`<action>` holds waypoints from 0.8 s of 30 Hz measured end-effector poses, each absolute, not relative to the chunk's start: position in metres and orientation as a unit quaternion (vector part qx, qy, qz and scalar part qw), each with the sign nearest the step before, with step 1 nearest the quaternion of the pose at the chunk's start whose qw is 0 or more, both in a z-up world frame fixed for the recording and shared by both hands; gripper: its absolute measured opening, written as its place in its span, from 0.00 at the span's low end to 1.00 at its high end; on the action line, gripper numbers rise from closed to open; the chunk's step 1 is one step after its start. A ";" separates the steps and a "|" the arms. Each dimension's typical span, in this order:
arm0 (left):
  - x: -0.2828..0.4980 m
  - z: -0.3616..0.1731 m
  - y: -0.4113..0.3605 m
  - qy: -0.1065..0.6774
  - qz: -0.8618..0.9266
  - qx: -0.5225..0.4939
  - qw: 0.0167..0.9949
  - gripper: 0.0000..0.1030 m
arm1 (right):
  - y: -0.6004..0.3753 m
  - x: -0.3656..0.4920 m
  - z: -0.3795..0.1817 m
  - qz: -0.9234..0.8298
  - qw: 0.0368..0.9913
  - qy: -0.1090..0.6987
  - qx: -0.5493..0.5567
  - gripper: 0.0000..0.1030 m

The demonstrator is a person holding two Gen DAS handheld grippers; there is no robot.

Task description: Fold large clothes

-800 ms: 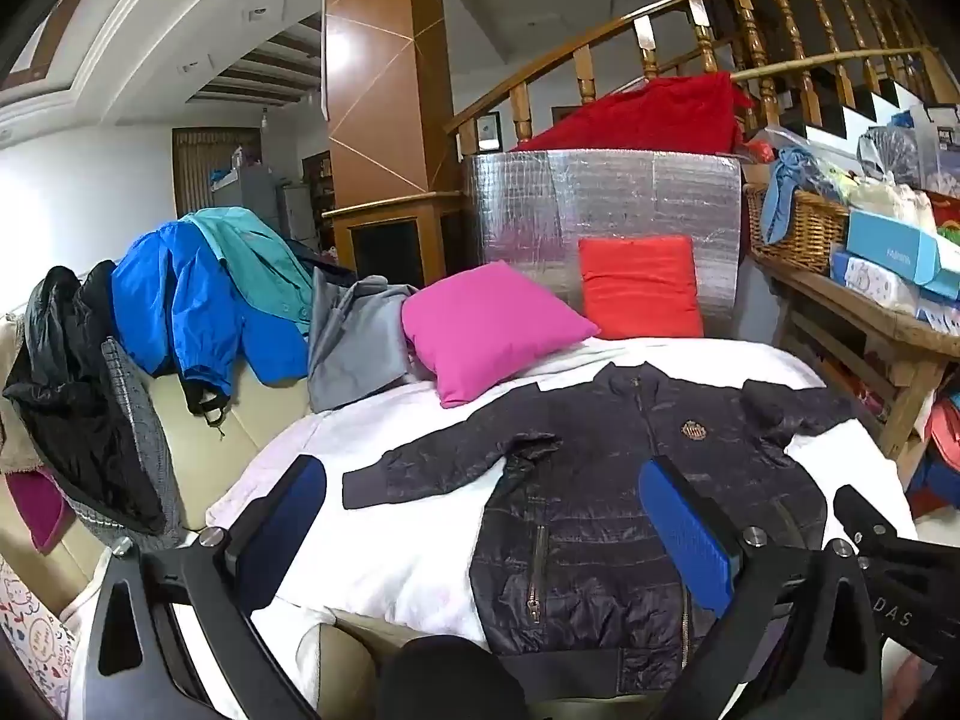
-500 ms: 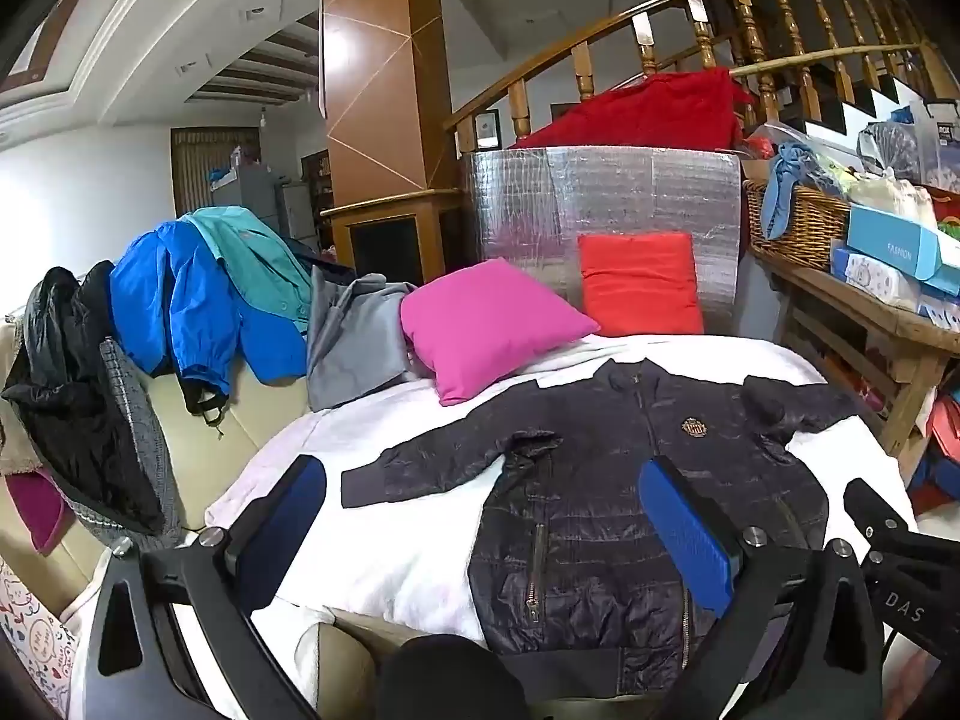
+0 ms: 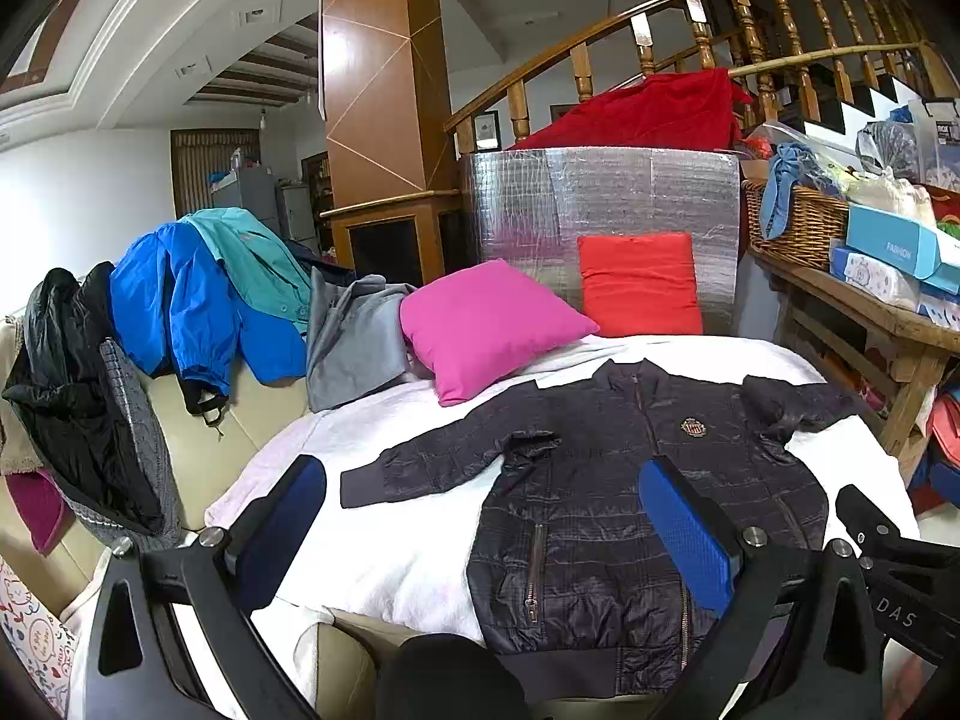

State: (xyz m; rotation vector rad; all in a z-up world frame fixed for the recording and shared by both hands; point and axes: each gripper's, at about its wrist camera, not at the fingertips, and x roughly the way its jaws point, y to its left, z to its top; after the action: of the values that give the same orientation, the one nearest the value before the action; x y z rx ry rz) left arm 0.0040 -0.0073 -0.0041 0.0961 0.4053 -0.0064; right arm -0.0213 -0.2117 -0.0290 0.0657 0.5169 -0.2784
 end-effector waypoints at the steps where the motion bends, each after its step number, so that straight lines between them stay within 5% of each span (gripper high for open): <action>1: 0.004 -0.004 -0.007 0.201 -0.003 0.048 0.978 1.00 | -0.211 -0.022 -0.030 -0.137 0.957 0.255 0.032 1.00; 24: 0.002 -0.005 -0.008 0.201 -0.002 0.050 0.978 1.00 | -0.211 -0.021 -0.034 -0.133 0.956 0.257 0.037 1.00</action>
State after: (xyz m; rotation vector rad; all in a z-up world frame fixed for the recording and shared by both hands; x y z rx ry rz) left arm 0.0022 -0.0078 -0.0049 0.1013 0.4051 -0.0044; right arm -0.0215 -0.2106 -0.0337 0.0745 0.5222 -0.2706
